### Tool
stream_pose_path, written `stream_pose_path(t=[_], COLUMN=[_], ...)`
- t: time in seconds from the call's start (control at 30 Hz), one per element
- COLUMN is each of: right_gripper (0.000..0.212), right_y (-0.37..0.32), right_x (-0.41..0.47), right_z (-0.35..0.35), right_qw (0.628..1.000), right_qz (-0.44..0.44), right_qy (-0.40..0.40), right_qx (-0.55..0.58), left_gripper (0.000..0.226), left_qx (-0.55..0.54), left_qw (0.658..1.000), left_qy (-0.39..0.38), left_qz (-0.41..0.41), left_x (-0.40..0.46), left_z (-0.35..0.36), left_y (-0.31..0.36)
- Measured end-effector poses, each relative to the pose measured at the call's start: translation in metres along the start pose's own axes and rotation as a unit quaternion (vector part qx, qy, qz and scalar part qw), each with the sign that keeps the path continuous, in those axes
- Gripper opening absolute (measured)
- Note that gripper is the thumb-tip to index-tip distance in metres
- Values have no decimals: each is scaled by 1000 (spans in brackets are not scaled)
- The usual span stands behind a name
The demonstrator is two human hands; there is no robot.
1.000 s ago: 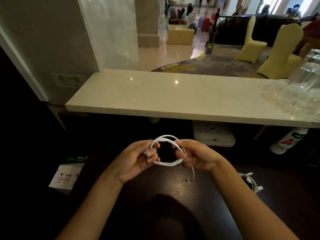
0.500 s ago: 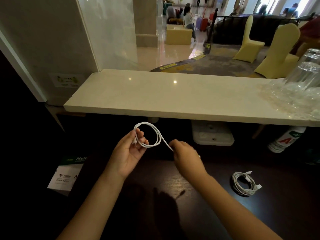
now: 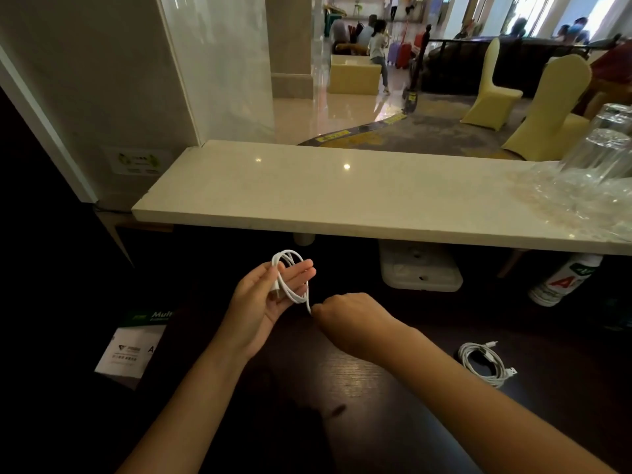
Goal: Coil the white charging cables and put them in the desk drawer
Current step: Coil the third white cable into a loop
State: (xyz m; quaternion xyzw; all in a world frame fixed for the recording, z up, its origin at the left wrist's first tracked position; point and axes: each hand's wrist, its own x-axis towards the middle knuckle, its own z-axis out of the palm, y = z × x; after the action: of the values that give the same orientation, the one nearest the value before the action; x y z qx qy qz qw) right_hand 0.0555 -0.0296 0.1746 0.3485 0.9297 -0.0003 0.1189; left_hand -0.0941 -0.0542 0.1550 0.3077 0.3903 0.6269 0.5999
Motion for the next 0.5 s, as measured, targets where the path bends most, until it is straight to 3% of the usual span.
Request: stream_pose_path(t=[0.1,0.27,0.37,0.5], right_gripper=[23,19,15,32], right_y=[8,9,14,23], right_x=[-3,-7,-6,-5], right_z=[4,-13,-25,-19], right_qw=[999,985,979,966], right_qz=[24,-75,-71,-42], right_qy=[22,90,127,191], right_qx=[4,123,143,168], left_gripper=[24,23,28,26], left_qx=[-6,191,264,246], left_qw=[1000,981,963,961], left_qy=[11,-19,-55,-114], left_qz=[6,-9,-27,-52], left_x=[-1,-7,-13,-18], left_z=[-5,0,4,13], left_y=[3,-16,-23,-15])
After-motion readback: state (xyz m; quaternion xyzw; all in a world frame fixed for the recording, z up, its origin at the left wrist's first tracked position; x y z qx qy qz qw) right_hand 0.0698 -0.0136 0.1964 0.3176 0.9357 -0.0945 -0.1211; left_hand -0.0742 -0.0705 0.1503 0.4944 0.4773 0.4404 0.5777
